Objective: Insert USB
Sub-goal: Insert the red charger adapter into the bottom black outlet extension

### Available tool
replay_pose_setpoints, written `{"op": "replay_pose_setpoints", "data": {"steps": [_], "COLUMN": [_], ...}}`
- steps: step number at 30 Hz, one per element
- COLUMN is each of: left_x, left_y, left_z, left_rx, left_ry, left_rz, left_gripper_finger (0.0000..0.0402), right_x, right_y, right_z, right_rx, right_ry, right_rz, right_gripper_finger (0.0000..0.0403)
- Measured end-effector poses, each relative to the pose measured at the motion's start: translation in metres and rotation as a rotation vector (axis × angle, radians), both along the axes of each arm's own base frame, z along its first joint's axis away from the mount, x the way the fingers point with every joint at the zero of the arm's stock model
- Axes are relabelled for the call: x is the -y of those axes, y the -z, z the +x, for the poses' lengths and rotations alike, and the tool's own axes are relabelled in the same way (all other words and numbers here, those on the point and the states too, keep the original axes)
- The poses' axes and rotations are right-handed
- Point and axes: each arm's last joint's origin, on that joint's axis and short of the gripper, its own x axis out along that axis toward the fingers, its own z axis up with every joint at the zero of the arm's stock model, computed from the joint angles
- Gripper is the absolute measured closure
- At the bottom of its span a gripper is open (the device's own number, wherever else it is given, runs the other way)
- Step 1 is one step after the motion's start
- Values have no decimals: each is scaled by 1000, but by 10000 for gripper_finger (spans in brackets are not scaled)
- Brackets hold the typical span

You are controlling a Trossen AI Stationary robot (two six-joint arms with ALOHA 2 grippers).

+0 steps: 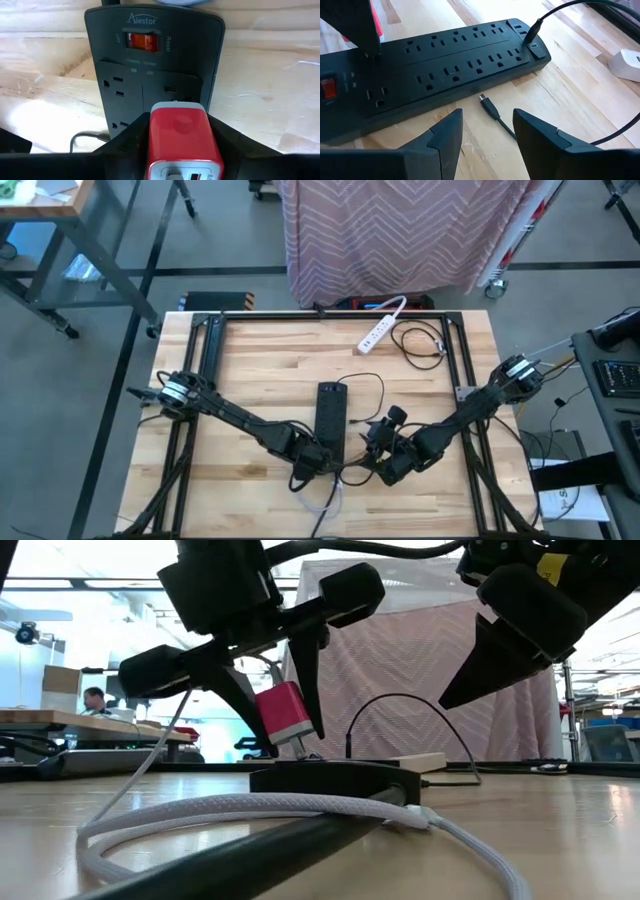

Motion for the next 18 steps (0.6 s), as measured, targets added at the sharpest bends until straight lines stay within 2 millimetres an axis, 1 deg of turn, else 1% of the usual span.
{"op": "replay_pose_setpoints", "data": {"steps": [3, 6, 8, 12, 15, 18], "left_x": [1, 2, 2, 2, 2, 2], "left_y": [-2, -2, -2, -1, 0, 2], "left_z": [0, 0, 0, 0, 0, 0], "left_rx": [14, 15, 13, 13, 9, 11], "left_ry": [3, 4, 5, 8, 12, 11], "left_rz": [-12, -18, -19, -28, -41, -44], "left_gripper_finger": [259, 266, 267, 267, 260, 261], "right_x": [-2, -6, -11, -21, -25, -27], "right_y": [7, 23, 36, 57, 58, 55], "right_z": [1, 5, 11, 23, 31, 33], "right_rx": [-61, -137, -156, -134, -129, -116], "right_ry": [-45, -107, -156, -226, -248, -249], "right_rz": [11, 36, 57, 83, 80, 65], "right_gripper_finger": [246, 255, 260, 270, 276, 281]}}
